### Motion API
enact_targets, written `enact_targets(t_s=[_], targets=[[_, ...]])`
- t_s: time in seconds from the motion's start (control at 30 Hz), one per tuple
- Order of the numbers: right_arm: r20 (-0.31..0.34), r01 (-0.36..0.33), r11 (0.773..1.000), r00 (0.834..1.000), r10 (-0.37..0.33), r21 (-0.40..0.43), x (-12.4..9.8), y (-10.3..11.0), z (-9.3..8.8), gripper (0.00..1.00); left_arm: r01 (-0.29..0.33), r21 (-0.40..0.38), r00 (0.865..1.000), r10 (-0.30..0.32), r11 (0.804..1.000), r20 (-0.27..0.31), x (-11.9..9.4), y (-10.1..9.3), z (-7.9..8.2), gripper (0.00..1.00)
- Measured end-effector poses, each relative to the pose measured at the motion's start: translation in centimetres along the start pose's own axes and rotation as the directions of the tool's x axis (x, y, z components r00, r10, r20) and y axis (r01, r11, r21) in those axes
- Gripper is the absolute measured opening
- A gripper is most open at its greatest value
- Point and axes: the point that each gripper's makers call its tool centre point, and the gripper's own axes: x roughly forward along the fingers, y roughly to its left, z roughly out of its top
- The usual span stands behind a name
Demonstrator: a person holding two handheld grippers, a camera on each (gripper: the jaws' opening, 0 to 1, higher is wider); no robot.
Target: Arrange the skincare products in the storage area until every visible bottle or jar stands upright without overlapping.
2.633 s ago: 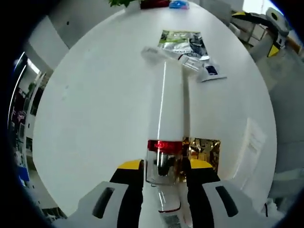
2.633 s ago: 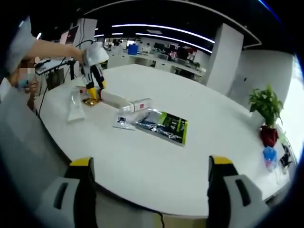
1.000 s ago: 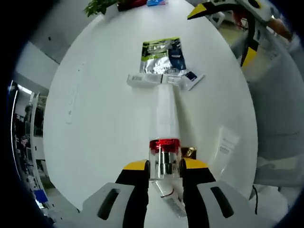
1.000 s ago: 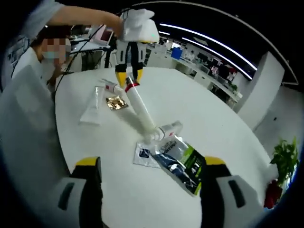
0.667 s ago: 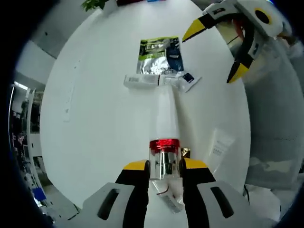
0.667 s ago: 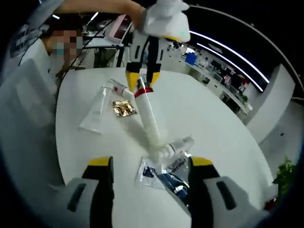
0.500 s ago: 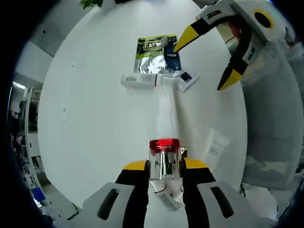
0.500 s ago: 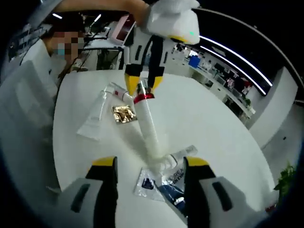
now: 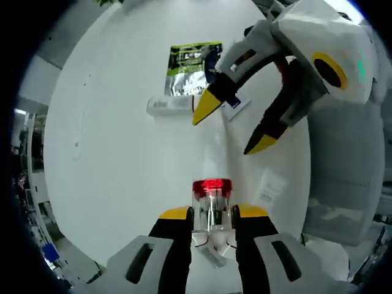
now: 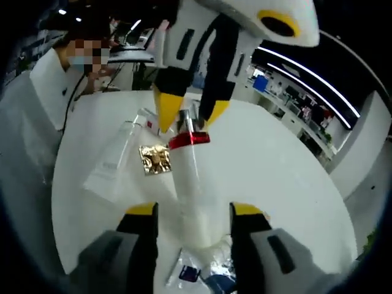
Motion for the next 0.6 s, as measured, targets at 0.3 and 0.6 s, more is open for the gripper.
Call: enact_targets(t_s=[0.3, 0.6], targets=[[-0.011, 0.008, 0.998, 1.0, -0.009, -0.068, 1.7, -0.2, 0.6, 0.38, 0.017, 0.012, 0.999, -0.017, 1.0, -0.036, 0.0, 0.8, 0.4, 0.22], [0.0, 0.009, 0.998, 1.0, -0.009, -0.058, 1.6, -0.4, 0.5, 0.33, 0.021, 0.011, 0.998, -0.02, 1.0, -0.058, -0.3, 0.7, 1.0, 0.23]])
